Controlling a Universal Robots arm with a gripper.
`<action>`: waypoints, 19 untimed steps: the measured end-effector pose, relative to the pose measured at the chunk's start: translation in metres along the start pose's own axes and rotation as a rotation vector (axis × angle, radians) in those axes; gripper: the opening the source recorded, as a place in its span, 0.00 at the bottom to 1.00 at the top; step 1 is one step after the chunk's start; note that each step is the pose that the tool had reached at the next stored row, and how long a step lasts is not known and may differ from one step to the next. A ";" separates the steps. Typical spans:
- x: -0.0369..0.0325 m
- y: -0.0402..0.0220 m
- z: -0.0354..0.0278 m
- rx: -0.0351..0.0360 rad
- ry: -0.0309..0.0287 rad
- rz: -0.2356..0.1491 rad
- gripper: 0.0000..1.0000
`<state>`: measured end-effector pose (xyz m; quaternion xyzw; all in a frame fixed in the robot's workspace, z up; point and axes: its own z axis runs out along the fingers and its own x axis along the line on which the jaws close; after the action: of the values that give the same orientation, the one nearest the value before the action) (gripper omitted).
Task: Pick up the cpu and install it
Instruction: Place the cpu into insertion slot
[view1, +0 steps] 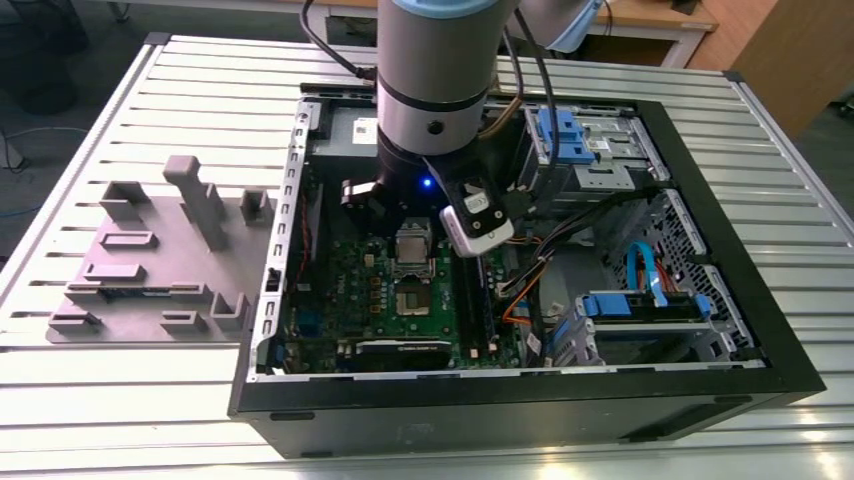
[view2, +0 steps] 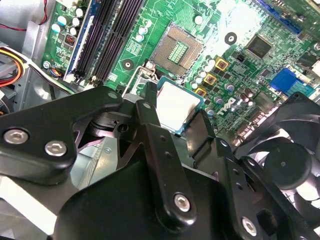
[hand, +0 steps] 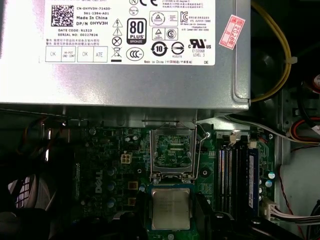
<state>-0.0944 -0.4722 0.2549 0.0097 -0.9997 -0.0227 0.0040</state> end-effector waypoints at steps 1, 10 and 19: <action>0.0000 0.0000 0.0000 0.0000 0.0000 0.000 0.47; 0.0000 -0.0002 0.0036 -0.0001 0.0000 0.000 0.47; 0.0006 -0.0053 0.0137 0.0001 0.0000 0.000 0.47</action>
<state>-0.0950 -0.4769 0.2410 0.0097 -0.9997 -0.0227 0.0040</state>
